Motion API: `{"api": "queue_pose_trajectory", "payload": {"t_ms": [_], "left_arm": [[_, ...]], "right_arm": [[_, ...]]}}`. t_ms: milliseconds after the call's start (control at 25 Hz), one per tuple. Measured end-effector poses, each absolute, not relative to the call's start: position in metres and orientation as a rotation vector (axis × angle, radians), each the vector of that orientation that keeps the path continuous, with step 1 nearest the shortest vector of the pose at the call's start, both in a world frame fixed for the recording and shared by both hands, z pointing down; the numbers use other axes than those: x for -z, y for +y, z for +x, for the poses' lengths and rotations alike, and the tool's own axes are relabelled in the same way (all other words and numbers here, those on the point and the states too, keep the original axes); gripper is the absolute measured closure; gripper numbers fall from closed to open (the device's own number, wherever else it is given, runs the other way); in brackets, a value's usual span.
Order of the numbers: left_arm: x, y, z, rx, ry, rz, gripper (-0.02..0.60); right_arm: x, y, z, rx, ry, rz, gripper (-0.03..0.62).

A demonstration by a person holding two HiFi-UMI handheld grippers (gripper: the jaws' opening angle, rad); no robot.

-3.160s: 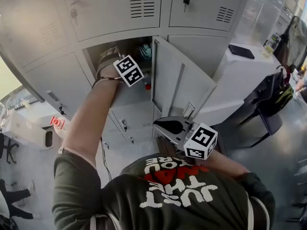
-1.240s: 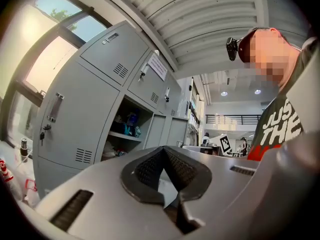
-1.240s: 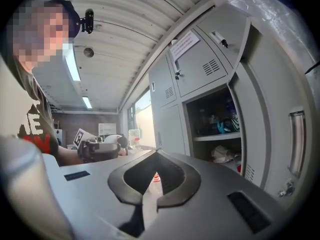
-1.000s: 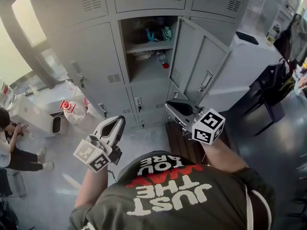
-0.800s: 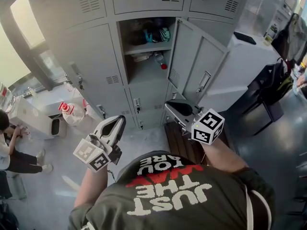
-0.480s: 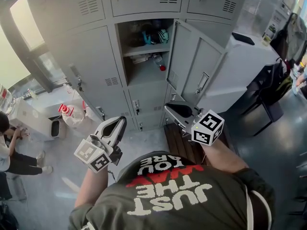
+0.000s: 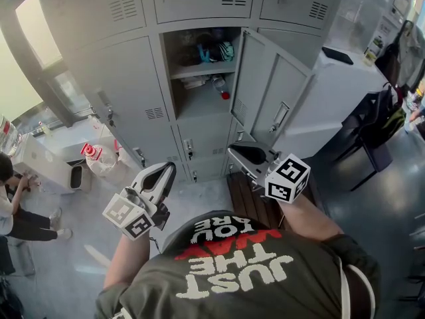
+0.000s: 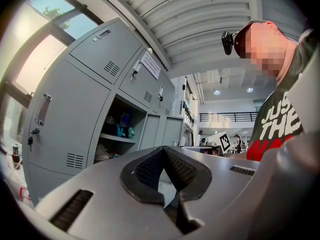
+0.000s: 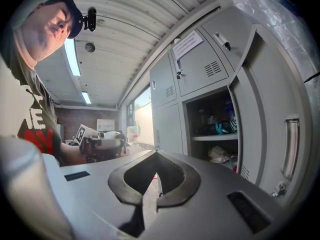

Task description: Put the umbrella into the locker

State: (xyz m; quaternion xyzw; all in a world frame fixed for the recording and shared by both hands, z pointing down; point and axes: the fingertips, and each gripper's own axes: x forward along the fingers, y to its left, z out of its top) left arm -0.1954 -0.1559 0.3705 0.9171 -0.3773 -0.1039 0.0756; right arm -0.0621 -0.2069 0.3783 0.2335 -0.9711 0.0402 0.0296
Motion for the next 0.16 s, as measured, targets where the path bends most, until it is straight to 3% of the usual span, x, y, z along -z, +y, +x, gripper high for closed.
{"api": "queue_pose_trajectory", "payload": {"t_ms": [160], "left_arm": [[-0.3711, -0.1555, -0.1952, 0.317, -1.132, 2.750, 0.574]], "right_arm": [[-0.3801, -0.2066, -0.0637, -0.123, -2.995, 0.709, 0.562]]}}
